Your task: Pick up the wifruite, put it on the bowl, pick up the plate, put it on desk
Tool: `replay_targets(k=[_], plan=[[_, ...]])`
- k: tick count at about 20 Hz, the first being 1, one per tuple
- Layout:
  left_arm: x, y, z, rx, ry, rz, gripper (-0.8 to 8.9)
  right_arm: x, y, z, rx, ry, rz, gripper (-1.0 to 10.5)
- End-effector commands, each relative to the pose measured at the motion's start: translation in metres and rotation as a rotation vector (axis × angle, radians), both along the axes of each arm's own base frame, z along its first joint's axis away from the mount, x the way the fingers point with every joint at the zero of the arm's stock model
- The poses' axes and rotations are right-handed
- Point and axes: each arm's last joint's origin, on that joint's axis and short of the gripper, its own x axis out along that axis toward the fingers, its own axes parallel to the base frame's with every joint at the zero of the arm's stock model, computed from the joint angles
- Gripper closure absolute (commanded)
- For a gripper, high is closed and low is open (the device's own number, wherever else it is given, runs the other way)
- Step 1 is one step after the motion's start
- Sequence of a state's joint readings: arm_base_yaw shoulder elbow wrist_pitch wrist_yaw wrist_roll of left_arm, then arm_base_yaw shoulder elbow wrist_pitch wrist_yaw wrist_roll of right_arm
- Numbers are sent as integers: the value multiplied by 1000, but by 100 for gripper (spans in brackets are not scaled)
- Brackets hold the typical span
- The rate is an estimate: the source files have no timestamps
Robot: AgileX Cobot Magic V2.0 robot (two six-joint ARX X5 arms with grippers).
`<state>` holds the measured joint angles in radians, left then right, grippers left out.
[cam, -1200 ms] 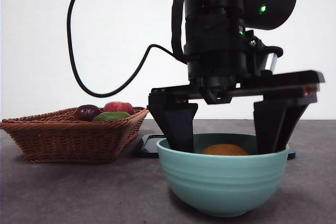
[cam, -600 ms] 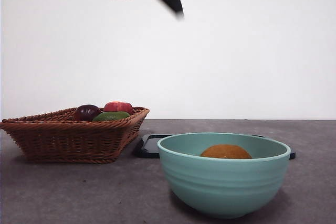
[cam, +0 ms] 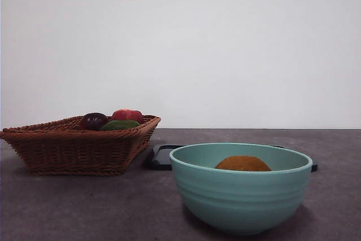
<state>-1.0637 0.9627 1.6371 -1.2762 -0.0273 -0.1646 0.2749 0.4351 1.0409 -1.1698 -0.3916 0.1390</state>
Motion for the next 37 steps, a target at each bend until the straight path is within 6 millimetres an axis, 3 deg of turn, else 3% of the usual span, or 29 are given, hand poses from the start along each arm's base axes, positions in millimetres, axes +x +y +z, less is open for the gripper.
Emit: replay_targets(k=[1, 5, 8, 13, 19, 29, 37], plan=[[-13, 21, -4, -45, -42, -11, 313, -2, -1, 6, 17, -22, -2, 346], [-26, 53, -31, -88, -61, 120, 313, -2, -1, 6, 22, -17, -7, 346], [-32, 64, -53, -105, -54, 147, 313, -2, -1, 6, 22, -17, -7, 346], [-34, 68, -80, -112, -58, 146, 313, -2, -1, 6, 31, -7, -16, 346], [-33, 67, -83, -111, -58, 146, 313, 6, 2, 6, 35, 24, -30, 346], [-33, 67, -83, -112, -58, 146, 313, 70, 20, -6, -43, 265, -18, 347], [-33, 67, -83, -112, -58, 146, 313, 128, 56, -29, -124, 393, 81, 349]])
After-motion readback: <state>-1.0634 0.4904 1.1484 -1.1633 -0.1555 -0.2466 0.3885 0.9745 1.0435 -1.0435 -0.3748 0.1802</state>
